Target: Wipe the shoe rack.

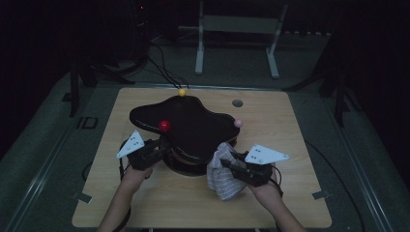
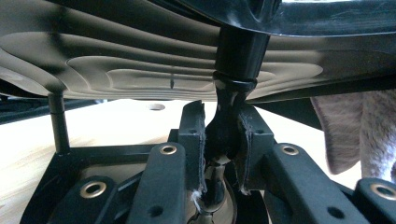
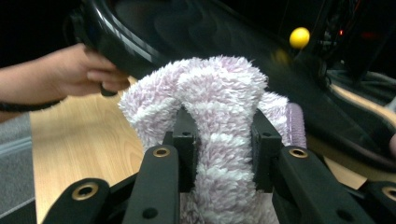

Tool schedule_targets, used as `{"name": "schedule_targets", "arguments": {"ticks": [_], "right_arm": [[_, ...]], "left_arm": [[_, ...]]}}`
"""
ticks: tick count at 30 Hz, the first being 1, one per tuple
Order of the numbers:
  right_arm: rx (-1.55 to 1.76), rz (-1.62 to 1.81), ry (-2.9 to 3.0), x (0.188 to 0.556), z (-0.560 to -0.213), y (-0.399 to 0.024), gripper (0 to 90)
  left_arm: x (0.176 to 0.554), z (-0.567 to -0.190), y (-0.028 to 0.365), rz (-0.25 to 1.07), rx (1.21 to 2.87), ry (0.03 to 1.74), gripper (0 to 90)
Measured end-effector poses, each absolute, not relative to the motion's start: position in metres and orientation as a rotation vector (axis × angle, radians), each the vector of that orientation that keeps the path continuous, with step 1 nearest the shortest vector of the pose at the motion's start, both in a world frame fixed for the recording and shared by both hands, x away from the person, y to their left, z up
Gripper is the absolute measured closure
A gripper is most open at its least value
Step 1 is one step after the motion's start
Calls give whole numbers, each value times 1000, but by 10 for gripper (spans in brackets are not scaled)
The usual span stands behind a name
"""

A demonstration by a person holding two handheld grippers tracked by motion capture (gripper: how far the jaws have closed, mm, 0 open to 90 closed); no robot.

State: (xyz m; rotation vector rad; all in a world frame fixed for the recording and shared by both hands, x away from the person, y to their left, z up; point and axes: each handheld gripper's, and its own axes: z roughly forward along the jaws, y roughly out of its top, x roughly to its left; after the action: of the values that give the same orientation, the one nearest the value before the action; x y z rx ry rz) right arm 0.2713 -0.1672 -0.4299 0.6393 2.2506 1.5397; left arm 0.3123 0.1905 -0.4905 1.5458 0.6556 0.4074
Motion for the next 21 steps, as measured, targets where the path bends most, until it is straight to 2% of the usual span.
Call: {"name": "schedule_targets", "arguments": {"ticks": [5, 14, 21], "right_arm": [[586, 1585, 2200, 268, -413, -164, 701], [692, 1468, 2251, 280, -444, -168, 705], [662, 1528, 2174, 282, -422, -175, 704]], "left_arm": [[312, -490, 190, 408, 1549, 655, 749], [313, -491, 191, 405, 1546, 655, 749], [313, -491, 191, 401, 1549, 650, 749]]}}
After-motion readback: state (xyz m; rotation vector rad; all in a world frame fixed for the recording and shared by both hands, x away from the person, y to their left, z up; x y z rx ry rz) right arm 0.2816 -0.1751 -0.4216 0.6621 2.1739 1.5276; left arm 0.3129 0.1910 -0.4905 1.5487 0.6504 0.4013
